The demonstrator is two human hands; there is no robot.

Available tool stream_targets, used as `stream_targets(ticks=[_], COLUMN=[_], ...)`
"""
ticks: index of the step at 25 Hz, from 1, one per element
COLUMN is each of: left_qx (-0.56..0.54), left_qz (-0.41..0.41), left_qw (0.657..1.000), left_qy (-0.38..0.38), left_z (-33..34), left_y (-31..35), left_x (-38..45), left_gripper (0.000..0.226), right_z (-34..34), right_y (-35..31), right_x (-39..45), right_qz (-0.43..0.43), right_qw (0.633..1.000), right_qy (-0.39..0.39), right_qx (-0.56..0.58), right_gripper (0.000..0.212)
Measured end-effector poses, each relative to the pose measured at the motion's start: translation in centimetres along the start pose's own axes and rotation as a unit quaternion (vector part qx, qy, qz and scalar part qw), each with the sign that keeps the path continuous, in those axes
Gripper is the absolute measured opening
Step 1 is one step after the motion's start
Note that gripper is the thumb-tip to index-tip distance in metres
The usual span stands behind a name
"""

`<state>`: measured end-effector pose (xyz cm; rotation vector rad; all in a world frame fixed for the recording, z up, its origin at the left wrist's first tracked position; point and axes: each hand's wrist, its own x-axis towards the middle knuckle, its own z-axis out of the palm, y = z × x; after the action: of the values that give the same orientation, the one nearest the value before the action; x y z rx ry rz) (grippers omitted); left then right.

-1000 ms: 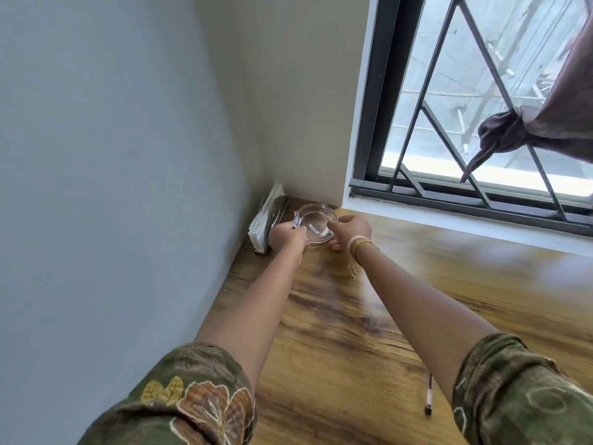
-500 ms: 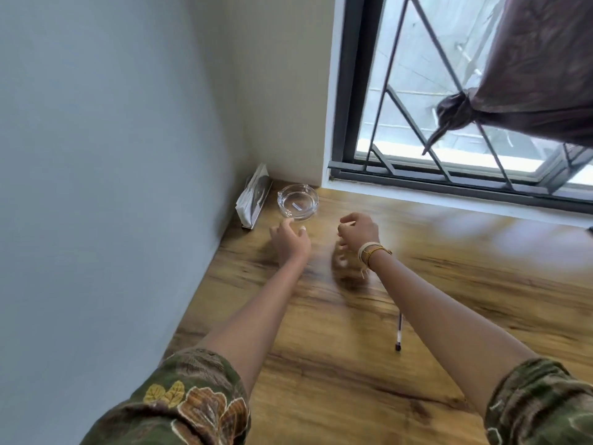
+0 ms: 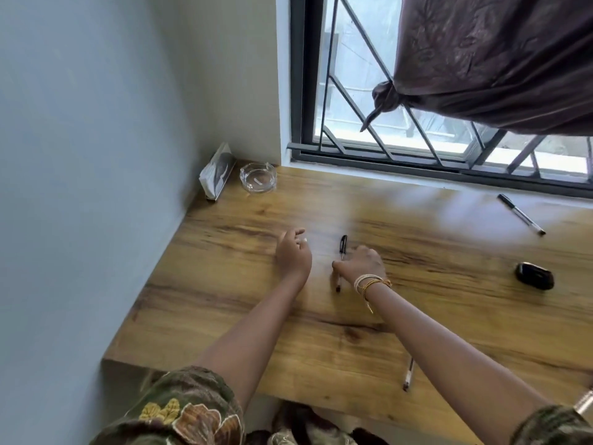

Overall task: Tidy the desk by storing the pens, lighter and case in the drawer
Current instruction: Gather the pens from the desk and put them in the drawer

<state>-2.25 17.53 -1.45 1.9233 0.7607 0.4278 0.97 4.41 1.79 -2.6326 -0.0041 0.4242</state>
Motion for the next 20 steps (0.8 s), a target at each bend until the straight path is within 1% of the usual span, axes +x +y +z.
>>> stream_targets(ticks=[2, 4, 6, 7, 10, 13, 15, 17, 18, 20], left_qx=[0.004, 0.01, 0.002, -0.025, -0.119, -0.132, -0.143, -0.161, -0.162, -0.152], left_qz=[0.005, -0.007, -0.036, -0.06, -0.132, -0.14, -0.14, -0.164, -0.171, -0.177], left_qw=[1.0, 1.0, 0.998, 0.994, 0.972, 0.964, 0.961, 0.953, 0.951, 0.948], left_qy=[-0.007, -0.02, -0.06, -0.091, -0.155, -0.183, -0.193, -0.199, -0.203, -0.217], left_z=[0.4, 0.8, 1.0, 1.2, 1.5, 1.6, 1.9, 2.3, 2.5, 3.0], left_y=[0.1, 0.0, 0.3, 0.8, 1.7, 2.3, 2.6, 2.6, 2.6, 2.4], left_x=[-1.6, -3.1, -4.5, -5.2, -7.1, -9.6, -11.5, -13.1, -13.8, -15.1], left_gripper=[0.023, 0.02, 0.019, 0.017, 0.014, 0.016, 0.015, 0.011, 0.011, 0.018], right_z=[-0.2, -0.5, -0.5, -0.4, -0.5, -1.3, -1.9, -2.3, -2.5, -2.7], right_y=[0.8, 1.6, 2.7, 3.4, 5.8, 8.8, 10.8, 12.5, 13.2, 14.4], right_x=[-1.3, -2.5, -3.7, -4.4, -6.0, -7.6, -8.2, -8.5, -8.7, -9.1], right_qz=[-0.028, -0.025, -0.016, -0.018, -0.036, -0.084, -0.086, -0.059, -0.036, 0.007], right_qw=[1.0, 0.996, 0.982, 0.973, 0.957, 0.97, 0.977, 0.986, 0.99, 0.996], right_qy=[-0.003, -0.001, -0.025, -0.038, -0.045, -0.033, 0.013, 0.066, 0.074, 0.064], right_qx=[0.005, 0.081, 0.185, 0.226, 0.286, 0.225, 0.193, 0.142, 0.113, 0.069], right_gripper=[0.025, 0.012, 0.016, 0.019, 0.018, 0.013, 0.014, 0.022, 0.028, 0.036])
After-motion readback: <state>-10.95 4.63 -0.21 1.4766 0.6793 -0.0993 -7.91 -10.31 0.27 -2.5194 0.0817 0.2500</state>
